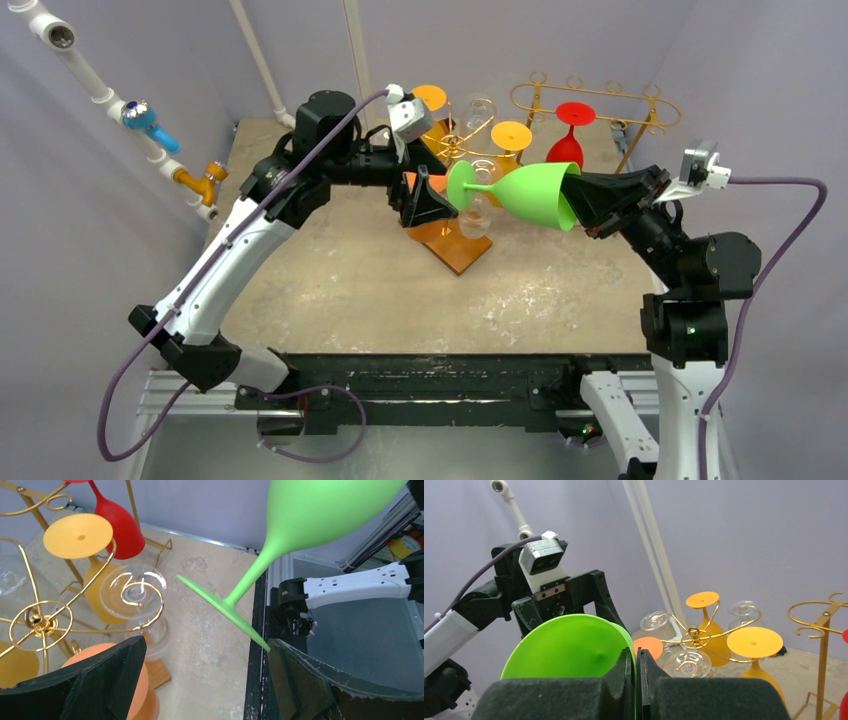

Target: Place the wine glass upside down on the wine glass rack

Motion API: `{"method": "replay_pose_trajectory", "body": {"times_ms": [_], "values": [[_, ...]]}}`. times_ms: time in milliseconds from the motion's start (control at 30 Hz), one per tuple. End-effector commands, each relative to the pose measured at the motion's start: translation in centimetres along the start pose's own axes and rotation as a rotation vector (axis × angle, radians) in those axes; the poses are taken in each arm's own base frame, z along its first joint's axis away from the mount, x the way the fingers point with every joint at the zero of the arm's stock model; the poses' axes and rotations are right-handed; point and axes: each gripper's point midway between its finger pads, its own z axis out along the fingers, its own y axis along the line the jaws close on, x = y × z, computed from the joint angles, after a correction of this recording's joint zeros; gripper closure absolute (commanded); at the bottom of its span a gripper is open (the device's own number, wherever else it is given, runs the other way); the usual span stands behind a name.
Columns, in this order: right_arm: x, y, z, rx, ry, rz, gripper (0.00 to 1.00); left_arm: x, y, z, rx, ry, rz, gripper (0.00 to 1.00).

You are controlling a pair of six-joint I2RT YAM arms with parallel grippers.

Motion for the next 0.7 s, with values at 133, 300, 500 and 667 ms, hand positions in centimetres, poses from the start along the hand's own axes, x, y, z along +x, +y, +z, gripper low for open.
{"method": "replay_pose_trajectory", "body": {"times_ms": [133,300,500,667], "values": [[-2.1,1.2,1.2,-0.077,-0.042,-0.042,1.00,-4.2,-1.5,0.8,0.084,-0.105,-0.100,0.02],[-2.1,1.7,1.4,-0.119,-0.052,-0.046,1.00,-3.2,-0.8,1.4,0.074,-0.083,-0.105,0.41],[-1.7,2.9,1.4,-0.207,-0.063,-0.050,1.00,-3.4,-0.1,1.9,0.057,-0.074,-0.087,0.83],[-0.9,3.8,1.4,-0.271,-0.028,-0.027,0.83,-4.2,0.4,1.8,0.039,-0.078,-0.012,0.99]]}}
